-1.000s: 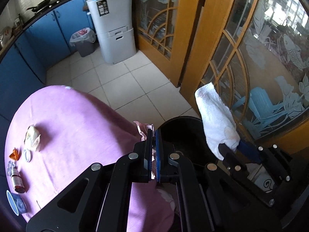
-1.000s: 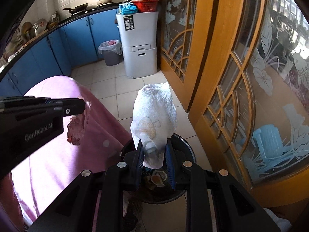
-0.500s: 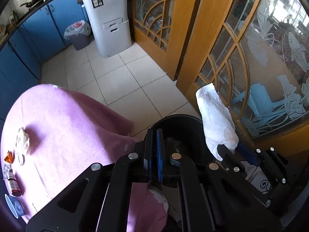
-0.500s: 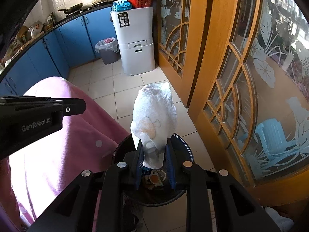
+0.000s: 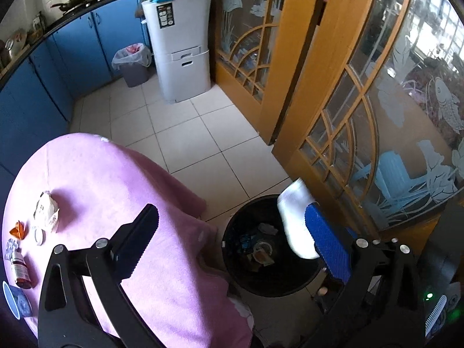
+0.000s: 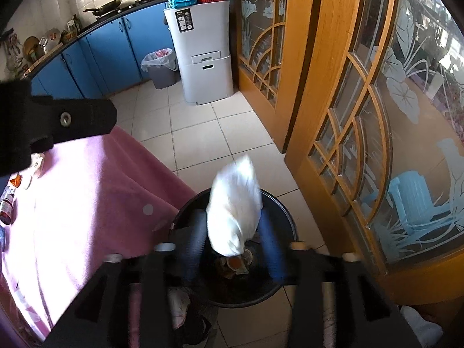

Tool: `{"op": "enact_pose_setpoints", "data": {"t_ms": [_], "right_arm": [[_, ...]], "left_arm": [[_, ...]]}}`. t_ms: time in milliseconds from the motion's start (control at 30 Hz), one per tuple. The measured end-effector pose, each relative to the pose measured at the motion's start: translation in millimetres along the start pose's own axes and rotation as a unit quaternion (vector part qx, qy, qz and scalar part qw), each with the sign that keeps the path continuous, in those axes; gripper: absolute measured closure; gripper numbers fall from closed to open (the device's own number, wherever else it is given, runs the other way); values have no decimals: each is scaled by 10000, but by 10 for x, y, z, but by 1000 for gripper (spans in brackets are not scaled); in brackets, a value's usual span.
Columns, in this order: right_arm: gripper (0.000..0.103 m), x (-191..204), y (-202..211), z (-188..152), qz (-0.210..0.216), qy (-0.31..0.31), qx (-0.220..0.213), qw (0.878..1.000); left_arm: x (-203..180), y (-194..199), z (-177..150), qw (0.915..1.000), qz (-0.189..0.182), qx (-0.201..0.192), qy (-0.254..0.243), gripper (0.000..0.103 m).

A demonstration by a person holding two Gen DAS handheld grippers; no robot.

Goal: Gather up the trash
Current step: 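Open the right gripper to drop the white bag while the left gripper drops the wrapper, then move both grippers back over the table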

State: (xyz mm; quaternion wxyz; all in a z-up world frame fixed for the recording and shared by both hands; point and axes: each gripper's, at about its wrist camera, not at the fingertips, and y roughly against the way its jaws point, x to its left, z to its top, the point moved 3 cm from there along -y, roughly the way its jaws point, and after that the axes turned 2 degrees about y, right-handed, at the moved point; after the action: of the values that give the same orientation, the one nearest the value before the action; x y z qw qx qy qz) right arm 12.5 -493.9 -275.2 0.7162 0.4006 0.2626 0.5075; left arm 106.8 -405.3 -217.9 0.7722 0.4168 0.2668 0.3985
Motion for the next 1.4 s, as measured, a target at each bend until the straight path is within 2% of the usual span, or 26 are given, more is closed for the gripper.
{"op": "enact_pose_setpoints", "data": {"t_ms": [33, 100, 400, 700, 833, 1033, 1300, 1400], "right_arm": [[18, -1, 29, 5, -5, -23, -94, 10000], [17, 6, 112, 25, -87, -30, -310, 9995], [17, 123, 202, 88, -101, 53, -351, 9993], [17, 566, 399, 221, -48, 432, -528, 9977], [17, 866, 461, 305, 16, 669, -619, 9958], [17, 1521, 493, 415, 196, 1144, -681, 9909], [17, 2381, 374, 492, 579, 1655, -534, 9831], [17, 2715, 301, 487, 705, 1835, -446, 9795]], "left_arm": [[28, 0, -10, 10000, 9, 8, 43, 4], [77, 16, -9, 10000, 47, -6, 81, 4], [296, 158, -51, 9996, 90, -108, 238, 4], [709, 424, -134, 9981, 160, -276, 528, 4], [1060, 592, -214, 9960, 254, -409, 753, 4], [1733, 793, -418, 9897, 439, -530, 1255, 4], [2755, 983, -876, 9735, 1090, -496, 1947, 4], [3028, 1001, -1019, 9689, 1221, -434, 2109, 4]]}}
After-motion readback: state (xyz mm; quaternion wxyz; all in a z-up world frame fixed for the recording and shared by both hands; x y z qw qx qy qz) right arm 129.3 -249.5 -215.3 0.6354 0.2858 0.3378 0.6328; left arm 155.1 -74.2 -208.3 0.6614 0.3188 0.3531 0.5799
